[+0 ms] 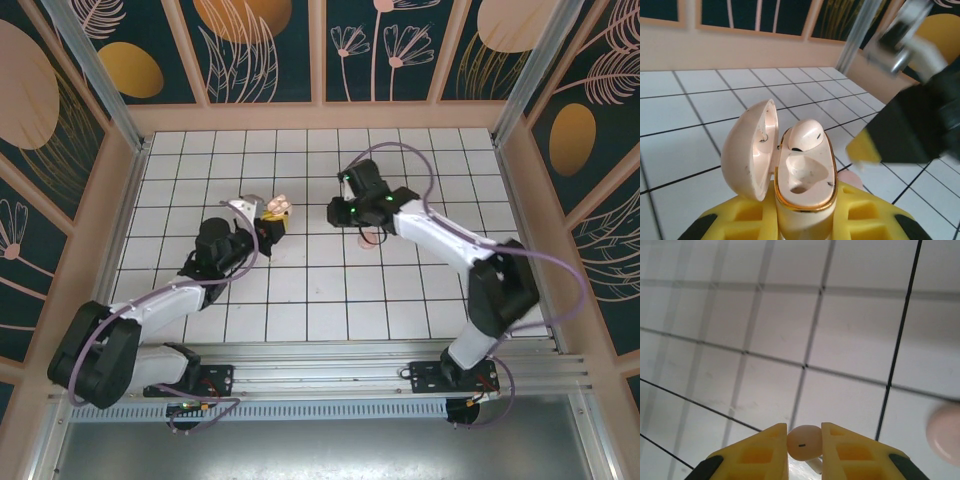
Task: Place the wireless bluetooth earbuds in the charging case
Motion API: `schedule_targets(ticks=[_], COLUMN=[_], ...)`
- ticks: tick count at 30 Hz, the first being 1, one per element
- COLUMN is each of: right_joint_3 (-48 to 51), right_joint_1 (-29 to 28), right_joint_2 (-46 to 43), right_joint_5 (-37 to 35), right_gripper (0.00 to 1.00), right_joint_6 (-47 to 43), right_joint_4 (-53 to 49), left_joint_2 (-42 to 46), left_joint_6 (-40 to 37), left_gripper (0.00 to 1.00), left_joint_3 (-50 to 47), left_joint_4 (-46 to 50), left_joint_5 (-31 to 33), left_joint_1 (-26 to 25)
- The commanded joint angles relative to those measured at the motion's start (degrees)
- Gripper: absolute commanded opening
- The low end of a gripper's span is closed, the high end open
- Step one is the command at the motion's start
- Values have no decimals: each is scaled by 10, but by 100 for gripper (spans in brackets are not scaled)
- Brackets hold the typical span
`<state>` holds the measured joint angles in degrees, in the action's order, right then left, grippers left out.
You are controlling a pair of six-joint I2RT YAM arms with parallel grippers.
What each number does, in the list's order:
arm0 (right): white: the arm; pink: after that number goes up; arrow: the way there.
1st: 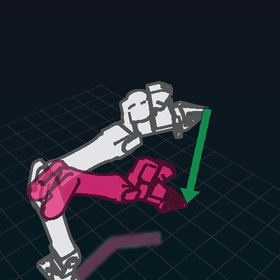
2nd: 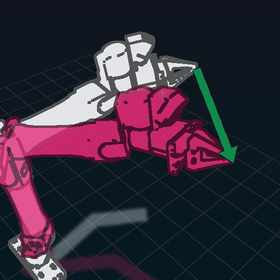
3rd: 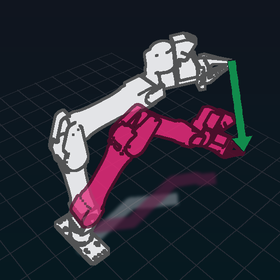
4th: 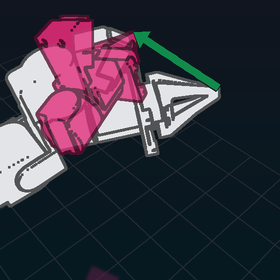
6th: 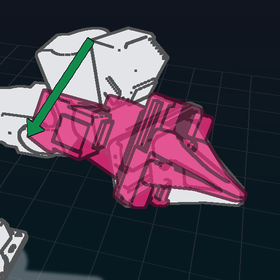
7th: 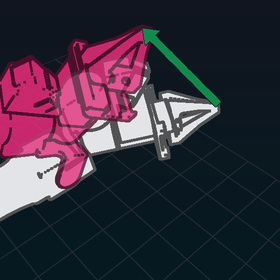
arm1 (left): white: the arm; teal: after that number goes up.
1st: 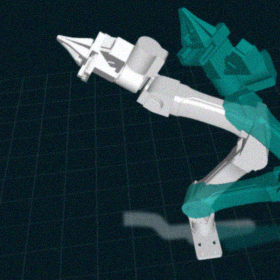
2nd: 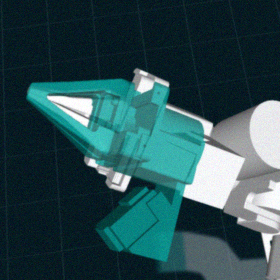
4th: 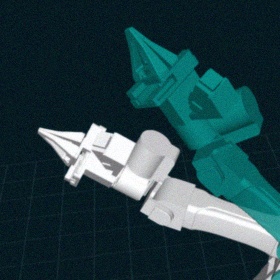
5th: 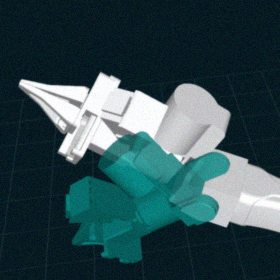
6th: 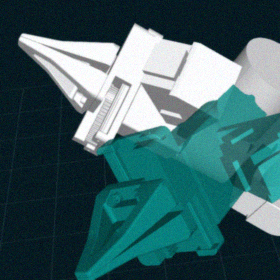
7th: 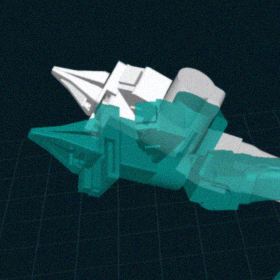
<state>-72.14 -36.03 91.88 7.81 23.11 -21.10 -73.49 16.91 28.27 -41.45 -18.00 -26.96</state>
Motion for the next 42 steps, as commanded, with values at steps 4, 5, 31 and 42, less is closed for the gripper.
schedule_targets(ticks=[4, 5, 31, 42], right_joint_3=[77, 91, 127, 147], right_joint_1=[4, 4, -77, -79], right_joint_2=[-132, -150, -140, -153], right_joint_5=[-35, -32, -11, -10], right_gripper=[19, 19, 19, 19], right_joint_6=[33, 37, -9, -8], right_joint_4=[195, 221, 387, 372], left_joint_2=[-61, -68, -97, -88], left_joint_6=[20, 22, -60, -74], left_gripper=[13, 13, 14, 14], left_joint_3=[72, 80, 134, 135], left_joint_4=[-52, -57, -77, -84], left_joint_5=[-16, -16, -43, -29], left_joint_1=[-36, -39, -83, -83])
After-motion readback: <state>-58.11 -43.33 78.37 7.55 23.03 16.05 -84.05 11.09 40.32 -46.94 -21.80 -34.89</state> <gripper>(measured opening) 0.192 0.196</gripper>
